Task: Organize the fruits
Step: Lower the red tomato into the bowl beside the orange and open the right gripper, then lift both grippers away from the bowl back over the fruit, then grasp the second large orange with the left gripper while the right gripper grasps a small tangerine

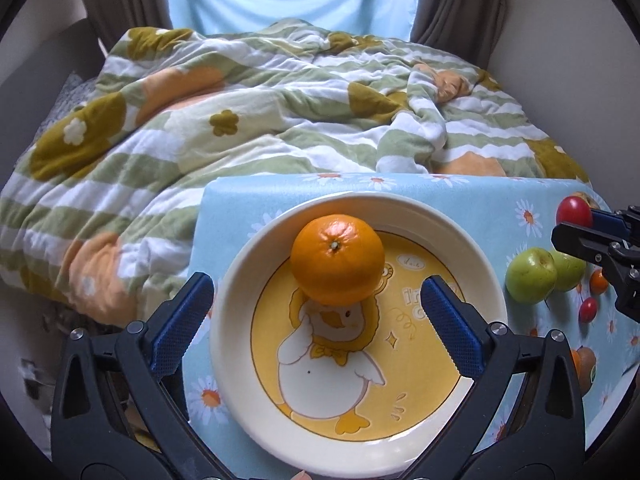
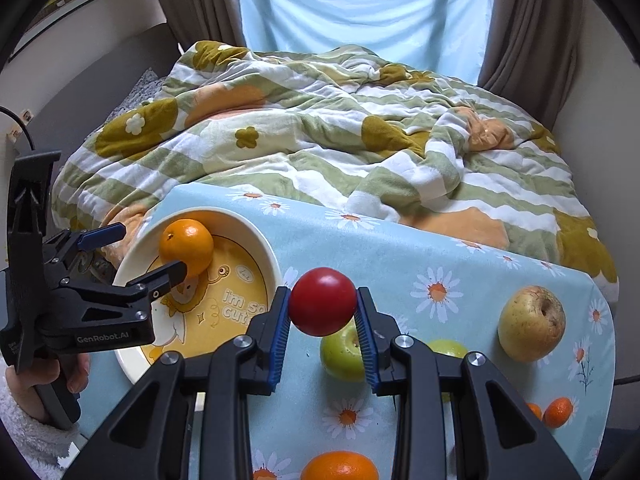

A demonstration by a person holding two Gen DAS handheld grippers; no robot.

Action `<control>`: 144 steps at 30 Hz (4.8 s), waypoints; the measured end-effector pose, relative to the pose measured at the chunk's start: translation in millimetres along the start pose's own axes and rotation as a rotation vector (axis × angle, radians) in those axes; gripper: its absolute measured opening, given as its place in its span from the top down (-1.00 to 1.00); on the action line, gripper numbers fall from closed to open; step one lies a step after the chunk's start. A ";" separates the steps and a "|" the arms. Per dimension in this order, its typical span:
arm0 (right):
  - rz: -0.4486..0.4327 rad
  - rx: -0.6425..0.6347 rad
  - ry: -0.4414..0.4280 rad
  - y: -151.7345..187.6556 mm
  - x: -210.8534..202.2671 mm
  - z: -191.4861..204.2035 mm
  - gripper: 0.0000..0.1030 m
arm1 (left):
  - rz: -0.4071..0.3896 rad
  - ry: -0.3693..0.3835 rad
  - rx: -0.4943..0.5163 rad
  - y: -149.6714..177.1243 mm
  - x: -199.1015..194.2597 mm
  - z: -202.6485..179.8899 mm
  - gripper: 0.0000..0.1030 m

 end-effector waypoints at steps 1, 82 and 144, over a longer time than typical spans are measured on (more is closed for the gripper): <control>0.002 -0.018 -0.003 -1.9 1.1 2.2 0.43 | 0.005 -0.001 -0.012 4.1 -1.8 2.5 -1.00; -0.144 0.048 0.073 138.9 -127.7 -129.9 -0.97 | -0.037 0.035 0.002 74.9 -107.1 -152.0 -1.00; 0.050 -0.522 0.005 148.8 24.7 -178.2 0.33 | 0.137 0.015 -0.251 128.7 16.1 -218.9 -0.29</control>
Point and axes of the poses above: each gripper's, at about its wrist camera, not at the fingertips, and x roughly the way its jaws point, z to its left, y to its underside, the point moved 2 cm from there along x, roughly the way its jaws point, and after that the axes turned 10 degrees about z, right-handed, at the moved point
